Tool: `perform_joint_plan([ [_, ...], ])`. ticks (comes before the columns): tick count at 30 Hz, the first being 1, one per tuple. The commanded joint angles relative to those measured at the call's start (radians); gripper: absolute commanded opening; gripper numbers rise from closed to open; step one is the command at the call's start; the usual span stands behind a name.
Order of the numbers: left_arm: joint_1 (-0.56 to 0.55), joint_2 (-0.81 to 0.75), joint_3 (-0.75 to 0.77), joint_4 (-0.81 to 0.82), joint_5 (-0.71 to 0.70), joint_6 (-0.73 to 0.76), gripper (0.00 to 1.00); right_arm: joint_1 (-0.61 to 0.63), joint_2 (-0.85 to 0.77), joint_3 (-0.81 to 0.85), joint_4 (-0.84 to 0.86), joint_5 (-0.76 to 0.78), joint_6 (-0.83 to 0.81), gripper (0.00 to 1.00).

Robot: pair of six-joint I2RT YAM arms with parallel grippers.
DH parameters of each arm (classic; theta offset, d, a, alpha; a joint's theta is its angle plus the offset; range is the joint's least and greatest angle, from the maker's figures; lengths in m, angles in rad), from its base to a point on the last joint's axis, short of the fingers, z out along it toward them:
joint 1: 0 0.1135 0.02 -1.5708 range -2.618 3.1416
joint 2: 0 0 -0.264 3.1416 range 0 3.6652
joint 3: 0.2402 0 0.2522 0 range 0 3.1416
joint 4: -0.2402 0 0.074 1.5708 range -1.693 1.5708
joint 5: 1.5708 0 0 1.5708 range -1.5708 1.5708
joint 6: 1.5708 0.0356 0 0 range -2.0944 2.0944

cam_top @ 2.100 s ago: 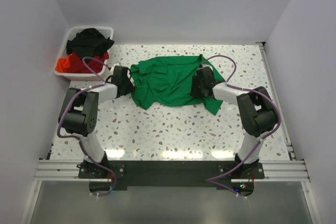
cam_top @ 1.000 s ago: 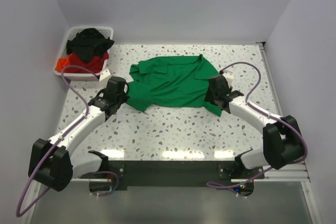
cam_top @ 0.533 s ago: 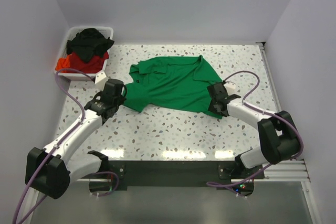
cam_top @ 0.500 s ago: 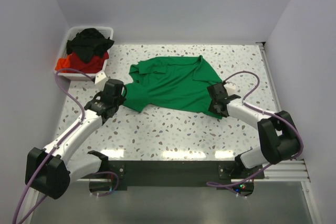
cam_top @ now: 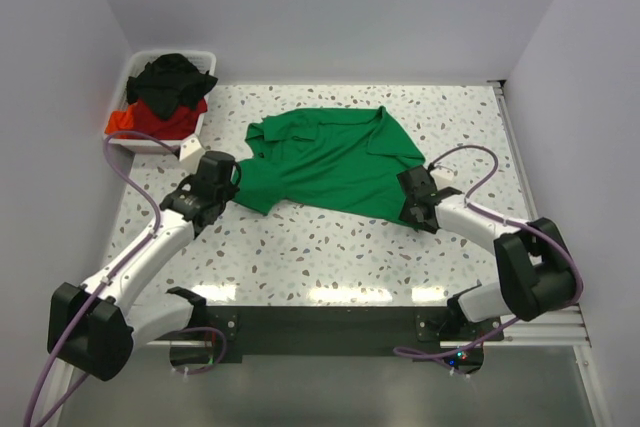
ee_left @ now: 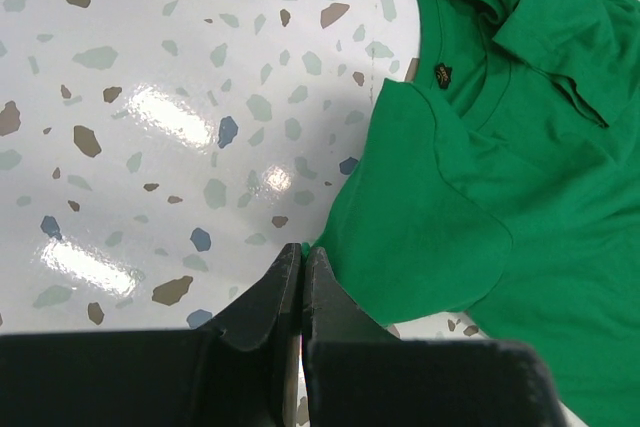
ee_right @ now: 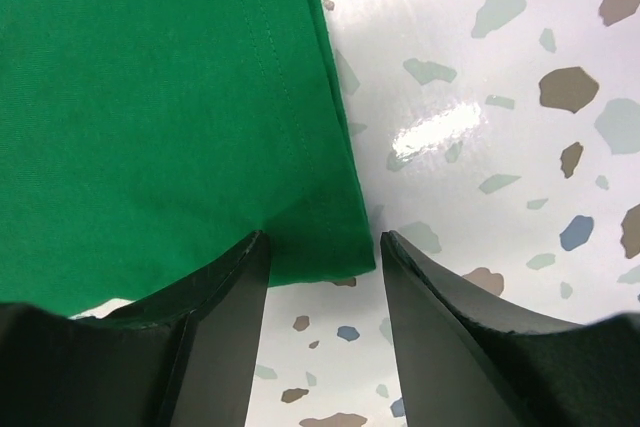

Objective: Fold and stack the t-shirts
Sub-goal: Flatten the tshirt out

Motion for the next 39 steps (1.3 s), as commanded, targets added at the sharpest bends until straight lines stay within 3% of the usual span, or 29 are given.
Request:
perform_joint_plan([
  [1, -0.004, -0.035, 0.030, -0.016, -0.047, -0.026, 0.00, -0.003, 0.021, -0.003, 0.008, -0.047, 0.059, 0.53],
  [5, -0.004, -0.048, 0.039, -0.027, -0.057, -0.026, 0.00, -0.003, 0.030, -0.017, 0.029, -0.079, 0.082, 0.50],
  [8, -0.004, -0.056, 0.050, -0.038, -0.065, -0.024, 0.00, -0.003, 0.036, -0.031, 0.043, -0.084, 0.088, 0.39],
  [14, -0.004, -0.068, 0.066, -0.053, -0.073, -0.021, 0.00, -0.003, 0.040, -0.034, 0.059, -0.096, 0.093, 0.00],
  [21, -0.004, -0.076, 0.078, -0.056, -0.071, -0.020, 0.00, -0.005, -0.008, -0.023, 0.033, -0.083, 0.077, 0.00],
  [28, -0.004, -0.114, 0.131, -0.075, -0.071, 0.000, 0.00, -0.005, -0.163, 0.043, -0.070, -0.041, 0.047, 0.00],
  [39, -0.006, -0.203, 0.260, -0.023, -0.059, 0.078, 0.00, -0.005, -0.384, 0.309, -0.259, 0.013, -0.073, 0.00],
])
